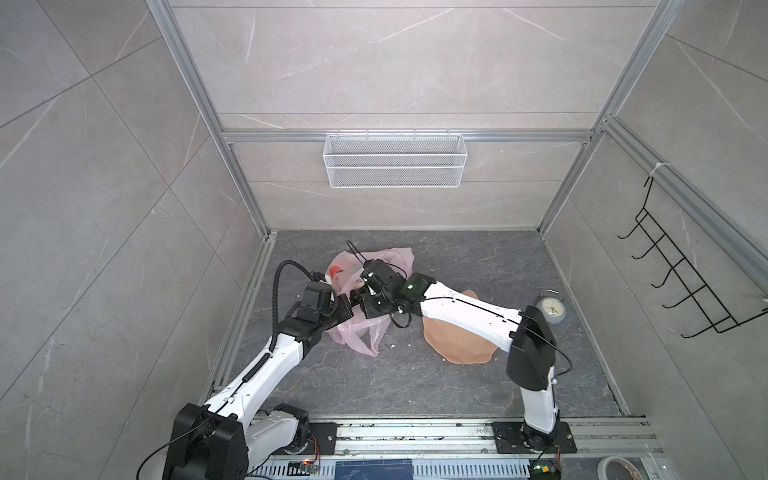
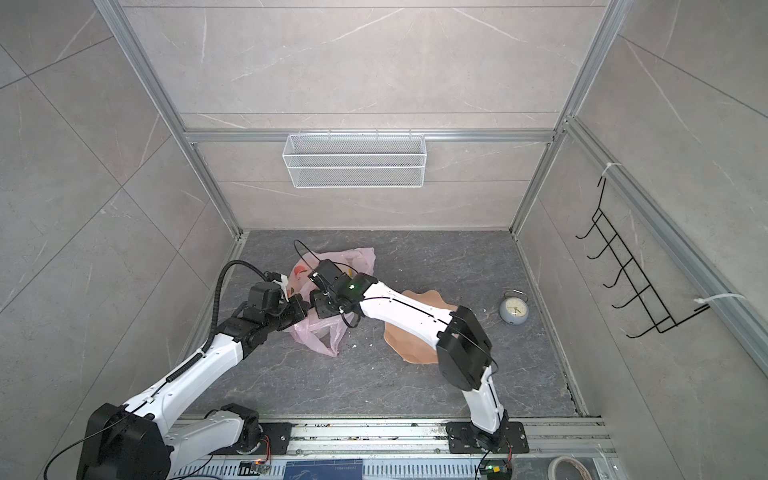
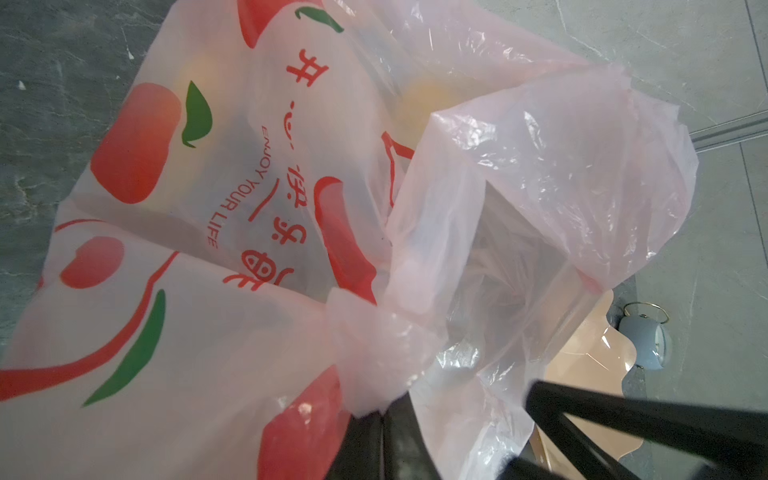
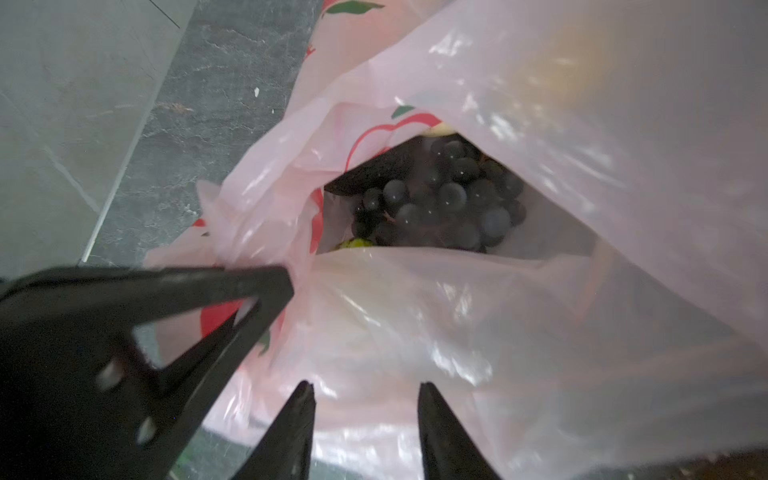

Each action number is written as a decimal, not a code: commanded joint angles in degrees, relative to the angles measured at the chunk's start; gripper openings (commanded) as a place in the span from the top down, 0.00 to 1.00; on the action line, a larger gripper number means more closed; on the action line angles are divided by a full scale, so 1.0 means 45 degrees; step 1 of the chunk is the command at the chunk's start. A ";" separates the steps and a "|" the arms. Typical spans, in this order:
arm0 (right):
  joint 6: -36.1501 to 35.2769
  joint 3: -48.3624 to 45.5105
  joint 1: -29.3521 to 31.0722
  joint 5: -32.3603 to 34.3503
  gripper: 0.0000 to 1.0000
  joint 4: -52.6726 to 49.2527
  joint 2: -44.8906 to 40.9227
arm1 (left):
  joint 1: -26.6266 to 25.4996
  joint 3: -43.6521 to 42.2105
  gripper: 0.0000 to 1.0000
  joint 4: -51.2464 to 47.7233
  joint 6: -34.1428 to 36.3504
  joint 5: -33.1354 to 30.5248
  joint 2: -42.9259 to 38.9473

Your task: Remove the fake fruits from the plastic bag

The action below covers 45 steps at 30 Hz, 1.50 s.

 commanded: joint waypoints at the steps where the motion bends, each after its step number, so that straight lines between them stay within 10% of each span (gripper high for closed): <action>1: -0.0309 0.1357 -0.0311 0.0041 0.56 -0.0646 0.1202 | 0.0000 -0.0030 1.00 -0.0182 -0.0356 0.0374 -0.0516; 14: 0.0572 -0.2633 0.0040 -0.0602 0.59 0.1334 0.0316 | 0.0107 0.0050 0.96 -0.1268 -0.1268 -0.0979 -0.0294; 27: 0.1214 -0.4096 0.0652 -0.0803 0.61 0.2555 0.0011 | 0.0192 0.0924 0.31 -0.2055 -0.1692 -0.0851 0.1495; 45: 0.1058 -0.5067 0.0778 -0.0668 0.62 0.3232 -0.0718 | 0.0201 0.2283 0.14 -0.4430 -0.2321 -0.4269 0.3672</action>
